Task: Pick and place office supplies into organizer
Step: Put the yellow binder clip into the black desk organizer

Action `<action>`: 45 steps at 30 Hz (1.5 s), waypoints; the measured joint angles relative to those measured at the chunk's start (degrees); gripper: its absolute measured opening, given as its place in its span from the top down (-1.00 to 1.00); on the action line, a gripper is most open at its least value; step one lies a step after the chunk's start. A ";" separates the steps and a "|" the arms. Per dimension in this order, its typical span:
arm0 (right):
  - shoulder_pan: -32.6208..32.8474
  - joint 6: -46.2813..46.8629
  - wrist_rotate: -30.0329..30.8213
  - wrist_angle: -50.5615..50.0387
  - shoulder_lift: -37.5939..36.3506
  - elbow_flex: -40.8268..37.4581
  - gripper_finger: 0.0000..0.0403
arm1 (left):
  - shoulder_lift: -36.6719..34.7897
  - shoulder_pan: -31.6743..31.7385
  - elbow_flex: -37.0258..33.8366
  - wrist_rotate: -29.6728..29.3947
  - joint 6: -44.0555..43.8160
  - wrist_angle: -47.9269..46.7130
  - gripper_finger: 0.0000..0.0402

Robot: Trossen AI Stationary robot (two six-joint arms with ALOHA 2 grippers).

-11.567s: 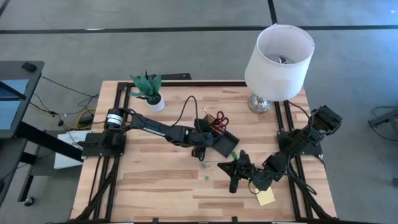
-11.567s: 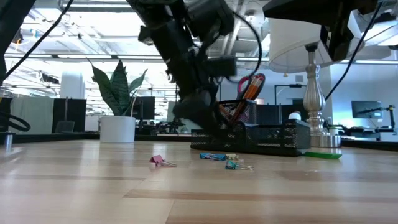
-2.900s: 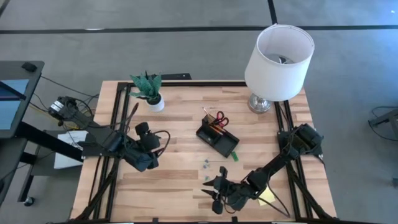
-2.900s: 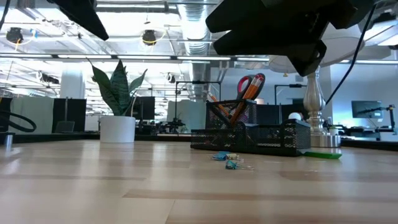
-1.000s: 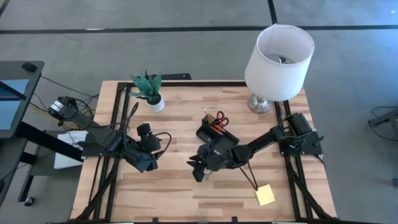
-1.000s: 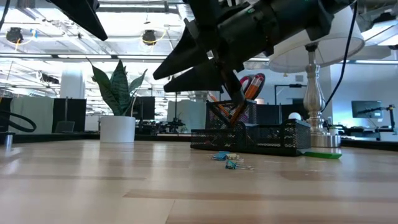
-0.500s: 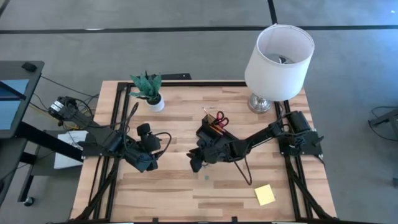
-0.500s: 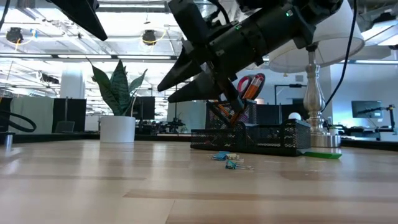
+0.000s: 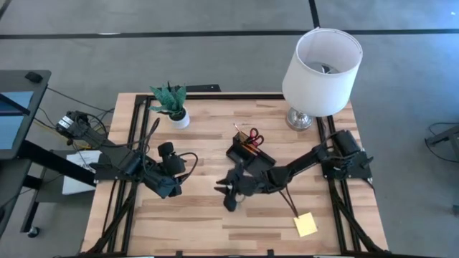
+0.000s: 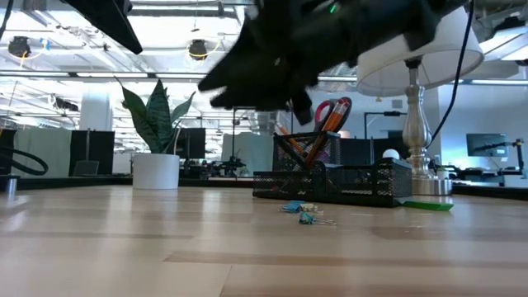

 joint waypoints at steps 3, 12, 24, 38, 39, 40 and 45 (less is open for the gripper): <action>3.54 0.07 0.11 -0.72 -0.86 0.02 0.44 | 0.00 0.02 0.00 0.66 0.00 0.00 -0.08; 10.72 11.46 20.29 -16.92 -0.95 0.02 0.44 | 0.00 0.02 0.00 1.29 -0.53 -0.08 -0.08; 8.68 9.73 11.06 -25.79 0.14 -0.02 0.44 | 0.00 0.00 0.02 1.27 -2.52 -0.44 -0.08; 8.71 14.03 12.13 -29.68 0.12 -1.73 0.44 | 0.00 -0.04 0.02 1.39 -3.57 -0.42 -0.08; 8.71 12.48 12.34 -29.77 0.12 -1.73 0.43 | 0.00 -0.02 0.02 1.40 -3.42 -0.43 -0.08; 8.71 11.22 12.57 -29.72 0.12 -1.73 0.41 | 0.00 -0.02 0.02 1.38 -3.28 -0.42 -0.08; 8.69 8.44 12.85 -29.77 0.12 -1.55 0.23 | 0.00 -0.04 0.02 1.40 -3.14 -0.42 -0.08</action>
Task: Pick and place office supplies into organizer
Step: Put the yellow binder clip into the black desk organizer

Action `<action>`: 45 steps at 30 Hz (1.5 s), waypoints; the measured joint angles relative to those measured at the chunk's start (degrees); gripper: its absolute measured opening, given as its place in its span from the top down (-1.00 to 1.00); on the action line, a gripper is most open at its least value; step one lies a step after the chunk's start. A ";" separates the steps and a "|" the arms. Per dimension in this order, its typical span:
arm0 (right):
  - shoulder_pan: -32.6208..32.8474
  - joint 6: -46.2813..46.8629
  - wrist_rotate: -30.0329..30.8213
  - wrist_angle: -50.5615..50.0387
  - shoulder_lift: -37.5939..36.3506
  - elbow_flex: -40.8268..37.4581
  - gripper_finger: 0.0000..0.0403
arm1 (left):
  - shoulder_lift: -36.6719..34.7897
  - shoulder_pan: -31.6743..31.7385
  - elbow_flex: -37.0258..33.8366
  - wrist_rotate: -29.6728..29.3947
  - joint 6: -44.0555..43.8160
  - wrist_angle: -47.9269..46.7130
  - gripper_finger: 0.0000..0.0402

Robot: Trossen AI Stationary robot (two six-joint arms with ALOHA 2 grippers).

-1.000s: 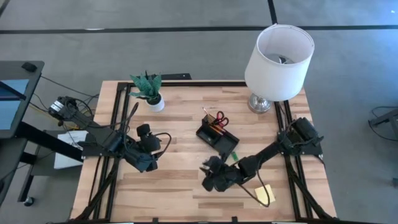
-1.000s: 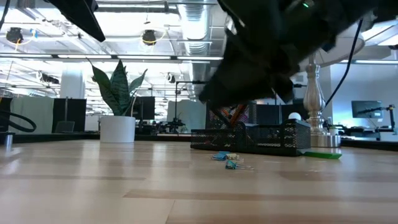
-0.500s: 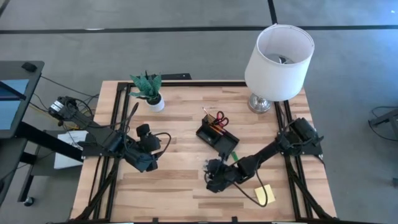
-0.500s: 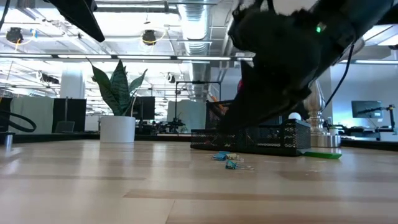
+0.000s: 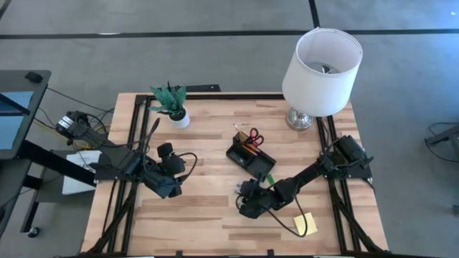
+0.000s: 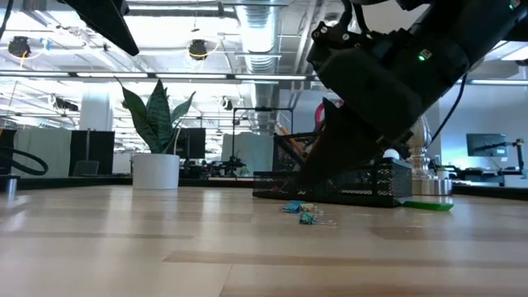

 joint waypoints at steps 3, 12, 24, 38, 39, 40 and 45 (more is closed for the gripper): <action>0.03 -1.45 -1.07 -0.55 0.00 0.00 0.08 | 0.00 0.00 0.00 0.02 0.41 -0.02 -0.08; -0.89 -9.81 -1.26 -3.11 0.00 0.00 -0.31 | 0.00 0.00 0.00 0.09 0.64 -0.02 -0.08; -6.50 -14.99 -11.33 -2.20 -0.11 -0.20 -0.32 | 0.00 0.00 0.00 0.11 1.17 -0.04 -0.08; -11.05 -17.32 -23.78 -3.20 -0.36 0.09 -0.31 | 0.00 0.00 0.00 1.68 1.25 -1.64 -0.08; -11.08 -17.38 -23.99 -3.28 -0.37 0.06 -0.30 | 0.00 0.00 0.00 1.69 1.24 -1.64 -0.08; -11.06 -17.44 -23.97 -3.37 -0.35 0.04 -0.29 | 0.00 0.00 0.00 1.68 1.25 -1.64 -0.08; -11.72 -17.47 -24.72 -3.85 -0.33 -0.02 -0.10 | 0.00 0.00 0.00 1.68 1.23 -1.62 -0.08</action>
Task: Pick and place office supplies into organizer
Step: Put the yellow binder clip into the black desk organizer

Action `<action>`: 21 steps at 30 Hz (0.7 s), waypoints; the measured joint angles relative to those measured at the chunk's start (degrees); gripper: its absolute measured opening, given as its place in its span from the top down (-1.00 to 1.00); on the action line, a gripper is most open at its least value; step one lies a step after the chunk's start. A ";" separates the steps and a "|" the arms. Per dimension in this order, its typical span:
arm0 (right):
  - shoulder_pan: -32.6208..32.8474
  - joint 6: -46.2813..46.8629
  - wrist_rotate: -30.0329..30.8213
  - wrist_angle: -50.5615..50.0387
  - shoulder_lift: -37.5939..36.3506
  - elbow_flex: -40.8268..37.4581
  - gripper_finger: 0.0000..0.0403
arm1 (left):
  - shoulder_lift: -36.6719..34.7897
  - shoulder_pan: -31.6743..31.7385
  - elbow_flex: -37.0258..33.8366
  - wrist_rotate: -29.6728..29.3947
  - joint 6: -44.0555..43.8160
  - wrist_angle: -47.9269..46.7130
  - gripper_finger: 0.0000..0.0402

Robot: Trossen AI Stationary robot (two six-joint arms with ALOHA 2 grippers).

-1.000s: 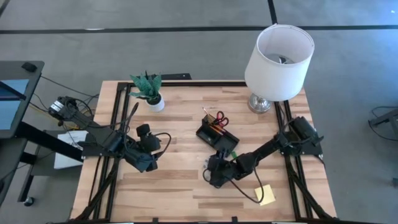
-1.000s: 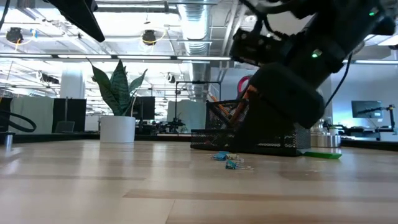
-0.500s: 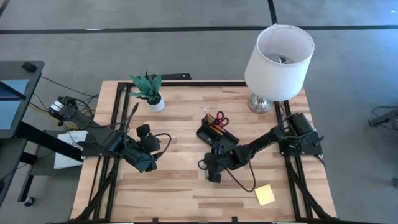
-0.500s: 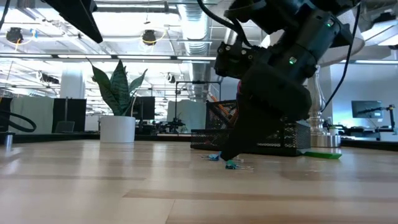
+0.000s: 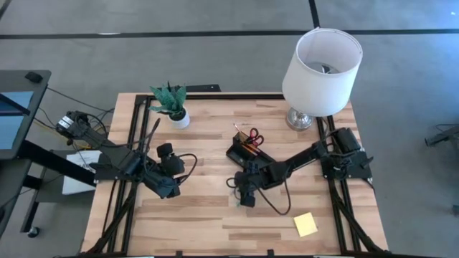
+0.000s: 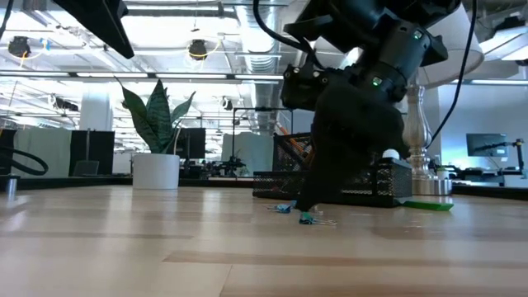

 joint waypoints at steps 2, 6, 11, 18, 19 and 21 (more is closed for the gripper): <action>-0.45 0.06 -0.17 -0.17 0.00 -0.01 0.04 | 0.00 0.00 0.00 0.00 -0.11 0.00 -0.08; -1.47 1.33 -1.15 -0.30 0.04 -0.07 0.38 | 0.00 0.00 0.00 -0.02 -0.39 0.02 -0.08; -1.94 3.66 -1.29 0.82 0.14 -0.17 0.78 | 0.00 0.00 0.00 -0.02 -0.44 0.04 -0.08; -1.78 7.00 -0.21 3.26 0.39 0.30 0.95 | 0.00 0.00 0.00 -0.02 -0.57 0.04 -0.08; -1.73 7.14 -0.20 3.26 0.42 0.44 0.95 | 0.00 0.00 0.00 -0.02 -0.68 0.04 -0.08; -1.73 7.23 -0.20 3.33 0.48 0.64 0.96 | 0.00 0.00 0.00 0.00 -0.79 0.04 -0.08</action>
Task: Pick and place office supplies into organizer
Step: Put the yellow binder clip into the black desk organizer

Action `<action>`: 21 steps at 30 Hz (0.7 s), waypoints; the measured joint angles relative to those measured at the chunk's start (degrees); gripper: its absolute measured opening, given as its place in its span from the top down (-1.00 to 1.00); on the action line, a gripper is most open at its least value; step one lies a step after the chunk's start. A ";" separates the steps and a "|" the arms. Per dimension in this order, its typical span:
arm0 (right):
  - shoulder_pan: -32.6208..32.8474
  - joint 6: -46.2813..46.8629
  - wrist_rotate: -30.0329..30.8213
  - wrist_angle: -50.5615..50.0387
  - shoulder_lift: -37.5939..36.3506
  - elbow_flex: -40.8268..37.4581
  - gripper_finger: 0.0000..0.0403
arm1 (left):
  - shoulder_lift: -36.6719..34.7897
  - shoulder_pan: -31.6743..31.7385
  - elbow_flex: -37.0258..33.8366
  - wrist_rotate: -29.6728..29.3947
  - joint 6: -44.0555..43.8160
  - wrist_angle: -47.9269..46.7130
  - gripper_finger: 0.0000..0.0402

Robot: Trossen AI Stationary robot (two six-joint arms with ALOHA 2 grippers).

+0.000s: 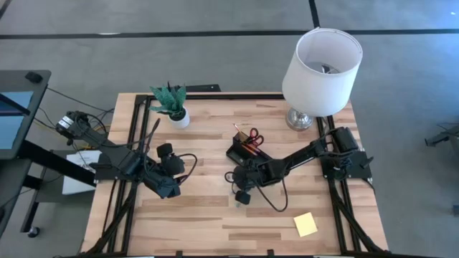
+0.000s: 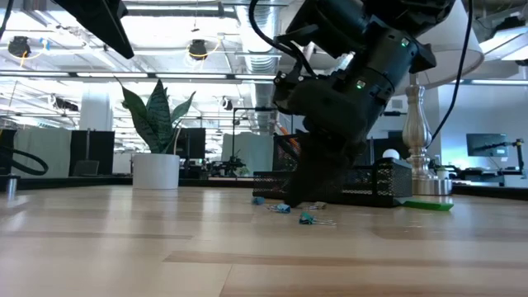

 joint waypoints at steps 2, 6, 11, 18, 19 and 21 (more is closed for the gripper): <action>0.00 0.91 -0.02 0.17 0.04 0.08 0.97 | 0.00 0.00 0.00 0.15 0.00 0.00 -0.08; 0.18 -1.44 -0.45 -0.91 -0.31 0.17 0.93 | 0.00 0.00 0.00 0.48 0.00 0.02 -0.08; 0.83 -6.76 -0.39 -3.13 -0.44 0.94 0.70 | 0.00 0.00 0.00 0.48 0.00 0.04 -0.08; 0.85 -11.47 3.93 -15.24 -0.48 6.50 0.30 | 0.00 0.00 0.00 0.60 -0.35 0.04 -0.08; 0.81 -11.48 3.97 -17.44 -0.48 7.38 0.26 | 0.00 0.00 0.00 0.86 -0.37 0.04 -0.08; 0.79 -11.55 2.80 -20.97 -0.55 8.57 0.17 | 0.00 0.00 0.00 0.98 -0.42 0.04 -0.08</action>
